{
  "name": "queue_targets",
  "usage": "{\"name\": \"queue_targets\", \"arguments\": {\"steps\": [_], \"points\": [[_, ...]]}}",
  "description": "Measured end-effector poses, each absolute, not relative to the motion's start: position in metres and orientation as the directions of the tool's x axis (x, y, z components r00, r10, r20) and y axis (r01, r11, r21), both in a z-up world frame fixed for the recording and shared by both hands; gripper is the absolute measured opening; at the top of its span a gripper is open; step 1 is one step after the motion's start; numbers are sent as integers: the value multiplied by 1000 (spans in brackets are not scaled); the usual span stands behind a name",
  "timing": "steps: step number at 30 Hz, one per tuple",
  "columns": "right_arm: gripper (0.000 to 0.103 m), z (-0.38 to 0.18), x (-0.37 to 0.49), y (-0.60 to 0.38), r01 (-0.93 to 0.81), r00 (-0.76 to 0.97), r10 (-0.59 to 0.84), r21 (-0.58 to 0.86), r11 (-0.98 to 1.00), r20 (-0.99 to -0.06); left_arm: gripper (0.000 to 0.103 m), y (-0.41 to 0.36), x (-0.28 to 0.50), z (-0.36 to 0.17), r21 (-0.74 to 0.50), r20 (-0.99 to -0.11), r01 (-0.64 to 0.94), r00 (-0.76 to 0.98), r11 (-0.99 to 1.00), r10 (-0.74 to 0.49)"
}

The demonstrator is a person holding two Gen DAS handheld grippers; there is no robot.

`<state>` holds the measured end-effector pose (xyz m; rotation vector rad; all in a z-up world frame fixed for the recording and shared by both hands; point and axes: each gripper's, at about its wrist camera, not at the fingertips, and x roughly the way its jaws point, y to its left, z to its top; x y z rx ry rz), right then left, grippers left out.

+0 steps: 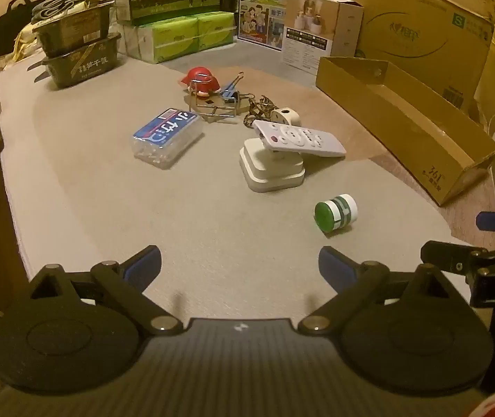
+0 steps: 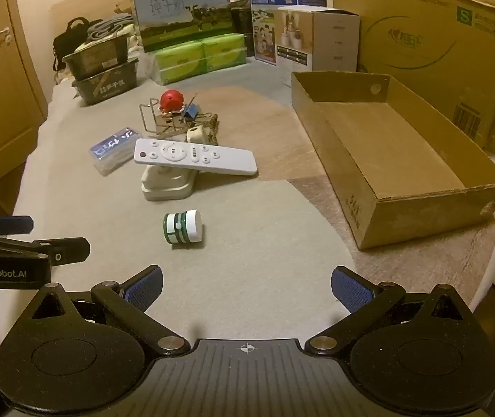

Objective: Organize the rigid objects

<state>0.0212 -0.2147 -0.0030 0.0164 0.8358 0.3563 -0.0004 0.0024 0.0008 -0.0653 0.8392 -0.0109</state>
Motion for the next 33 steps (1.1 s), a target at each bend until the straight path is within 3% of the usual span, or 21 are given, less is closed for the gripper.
{"name": "queue_targets", "arguments": {"steps": [33], "points": [[102,-1,20,-215,-301,621,315,152,941,-718,95,0,1,-2,-47,-740,-8,672,999,-29]]}}
